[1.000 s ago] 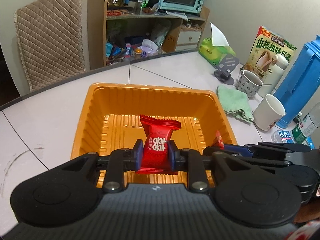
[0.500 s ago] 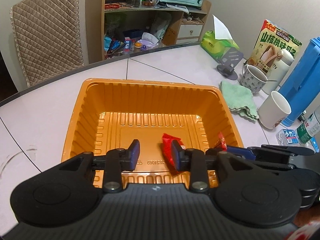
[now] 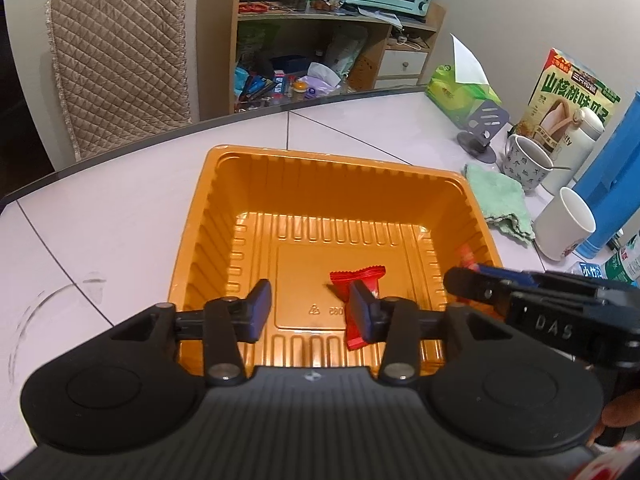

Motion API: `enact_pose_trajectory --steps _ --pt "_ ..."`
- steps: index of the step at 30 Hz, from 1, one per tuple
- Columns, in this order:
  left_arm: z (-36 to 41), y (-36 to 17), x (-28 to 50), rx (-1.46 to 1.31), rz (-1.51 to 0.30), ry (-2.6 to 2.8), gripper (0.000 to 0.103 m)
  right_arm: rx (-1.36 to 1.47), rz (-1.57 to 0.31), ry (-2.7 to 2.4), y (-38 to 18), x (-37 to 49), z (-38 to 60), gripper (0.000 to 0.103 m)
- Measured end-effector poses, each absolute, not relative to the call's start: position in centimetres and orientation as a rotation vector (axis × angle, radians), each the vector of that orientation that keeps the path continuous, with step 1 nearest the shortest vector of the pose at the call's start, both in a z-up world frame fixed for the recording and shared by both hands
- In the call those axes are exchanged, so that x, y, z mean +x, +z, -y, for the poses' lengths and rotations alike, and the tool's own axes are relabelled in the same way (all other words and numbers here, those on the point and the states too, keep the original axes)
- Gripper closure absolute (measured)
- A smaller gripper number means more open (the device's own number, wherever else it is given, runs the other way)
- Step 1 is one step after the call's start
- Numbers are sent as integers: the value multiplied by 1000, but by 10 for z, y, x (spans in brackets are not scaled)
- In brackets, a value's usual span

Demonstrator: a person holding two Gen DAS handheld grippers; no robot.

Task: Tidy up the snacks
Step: 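Open both grippers over the orange tray to drop the red candies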

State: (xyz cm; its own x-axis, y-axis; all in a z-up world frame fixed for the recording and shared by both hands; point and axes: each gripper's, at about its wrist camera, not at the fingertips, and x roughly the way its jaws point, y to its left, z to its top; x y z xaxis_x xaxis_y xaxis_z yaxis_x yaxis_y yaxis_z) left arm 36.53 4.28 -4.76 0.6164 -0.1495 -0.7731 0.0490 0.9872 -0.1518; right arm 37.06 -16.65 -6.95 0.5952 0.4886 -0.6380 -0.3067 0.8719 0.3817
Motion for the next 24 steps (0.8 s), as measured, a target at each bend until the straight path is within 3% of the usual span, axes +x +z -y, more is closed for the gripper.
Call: enact_pose_trajectory --steps 2,3,11,24 --pt "-44 -46 361 -122 -896 -112 61 248 -795 468 -66 370 168 47" --pt "-45 -45 360 -125 -895 -112 60 246 -775 463 -64 368 169 44" --pt "-47 -35 335 -141 -884 -104 49 261 -771 473 -54 351 180 44" --pt "-47 -17 270 -167 -879 -61 49 308 -789 502 -42 292 203 43"
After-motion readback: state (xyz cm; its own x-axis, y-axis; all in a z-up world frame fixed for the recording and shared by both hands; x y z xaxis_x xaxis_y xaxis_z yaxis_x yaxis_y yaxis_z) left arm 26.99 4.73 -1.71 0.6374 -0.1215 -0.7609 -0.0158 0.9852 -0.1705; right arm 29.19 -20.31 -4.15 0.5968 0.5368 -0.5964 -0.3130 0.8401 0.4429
